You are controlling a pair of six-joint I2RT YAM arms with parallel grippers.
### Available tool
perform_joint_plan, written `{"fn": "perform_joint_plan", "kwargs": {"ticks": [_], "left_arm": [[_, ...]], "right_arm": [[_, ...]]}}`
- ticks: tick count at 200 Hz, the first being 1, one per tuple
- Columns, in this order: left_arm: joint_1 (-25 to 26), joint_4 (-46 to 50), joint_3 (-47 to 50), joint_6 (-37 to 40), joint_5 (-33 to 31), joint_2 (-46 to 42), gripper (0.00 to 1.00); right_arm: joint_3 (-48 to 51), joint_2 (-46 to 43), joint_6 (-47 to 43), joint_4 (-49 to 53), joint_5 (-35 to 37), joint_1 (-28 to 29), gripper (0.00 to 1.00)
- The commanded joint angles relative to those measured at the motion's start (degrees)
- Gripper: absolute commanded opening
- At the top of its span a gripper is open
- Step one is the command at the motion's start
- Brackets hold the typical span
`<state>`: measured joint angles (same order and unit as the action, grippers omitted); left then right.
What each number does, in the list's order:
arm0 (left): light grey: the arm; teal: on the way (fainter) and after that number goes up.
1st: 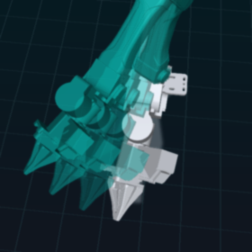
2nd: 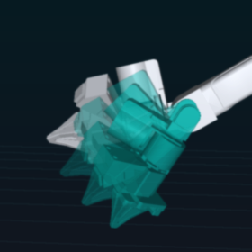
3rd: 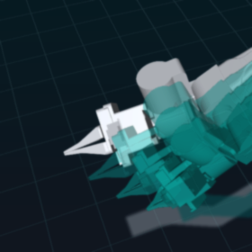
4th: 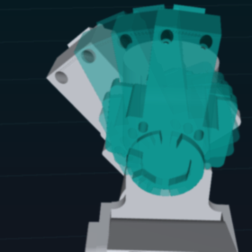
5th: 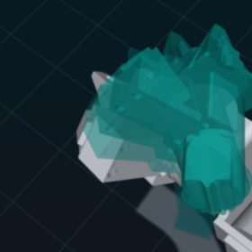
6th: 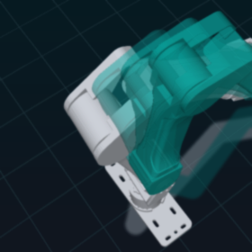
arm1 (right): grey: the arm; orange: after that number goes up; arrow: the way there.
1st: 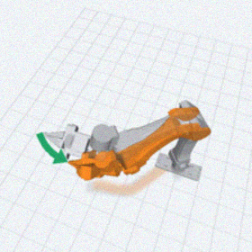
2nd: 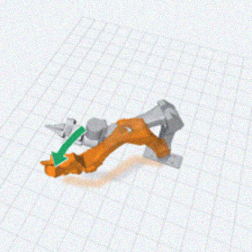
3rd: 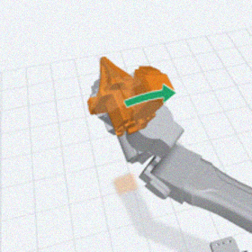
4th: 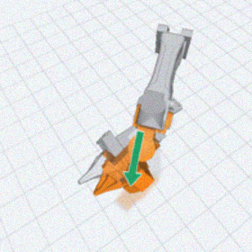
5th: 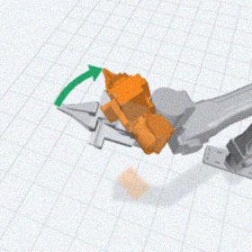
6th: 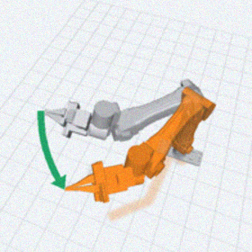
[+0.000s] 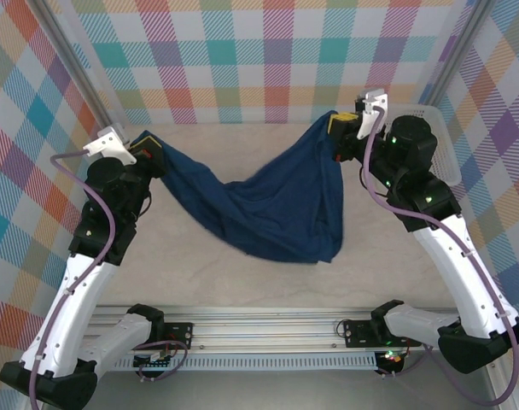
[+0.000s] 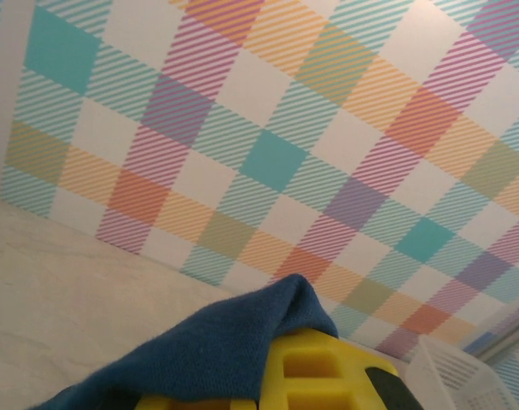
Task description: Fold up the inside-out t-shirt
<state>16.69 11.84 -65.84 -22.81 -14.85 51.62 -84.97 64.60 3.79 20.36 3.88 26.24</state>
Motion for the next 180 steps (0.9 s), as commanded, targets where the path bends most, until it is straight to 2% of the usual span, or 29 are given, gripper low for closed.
{"fn": "perform_joint_plan", "kwargs": {"ticks": [1,15,28,77,99,121,141,162,180], "left_arm": [[-0.6,0.4,-1.9,3.6,-5.2,-1.6,0.00],[-0.6,0.6,-2.0,4.1,-4.9,-2.5,0.00],[-0.6,0.4,-2.1,4.2,-2.0,-2.8,0.00],[-0.4,-3.9,-3.6,2.4,21.0,-2.3,0.00],[-0.1,-4.0,-3.4,1.2,26.0,-2.2,0.00],[-0.1,-1.6,-2.2,2.0,21.3,-1.4,0.00],[-0.2,1.4,-0.9,3.7,8.7,2.8,0.00],[-1.7,2.4,-0.8,5.9,-1.8,12.8,0.00],[-4.3,3.1,-2.9,6.1,-3.9,24.0,0.00]], "right_arm": [[-1.5,-3.5,-3.4,1.4,6.9,0.0,0.00],[-1.5,-4.2,-3.9,2.2,8.5,0.0,0.00],[-1.5,-4.8,-4.4,2.6,9.3,0.0,0.00],[-7.9,-6.2,-7.2,5.8,12.8,0.0,0.00],[-12.4,-4.1,-7.5,6.6,12.7,0.0,0.00],[-15.7,-0.5,-6.9,7.2,11.0,0.0,0.00],[-17.7,2.7,-5.4,8.5,9.3,0.0,0.00],[-18.8,5.9,-3.3,10.8,7.6,0.0,0.00],[-17.3,8.3,-0.2,11.4,6.2,0.0,0.00]]}}
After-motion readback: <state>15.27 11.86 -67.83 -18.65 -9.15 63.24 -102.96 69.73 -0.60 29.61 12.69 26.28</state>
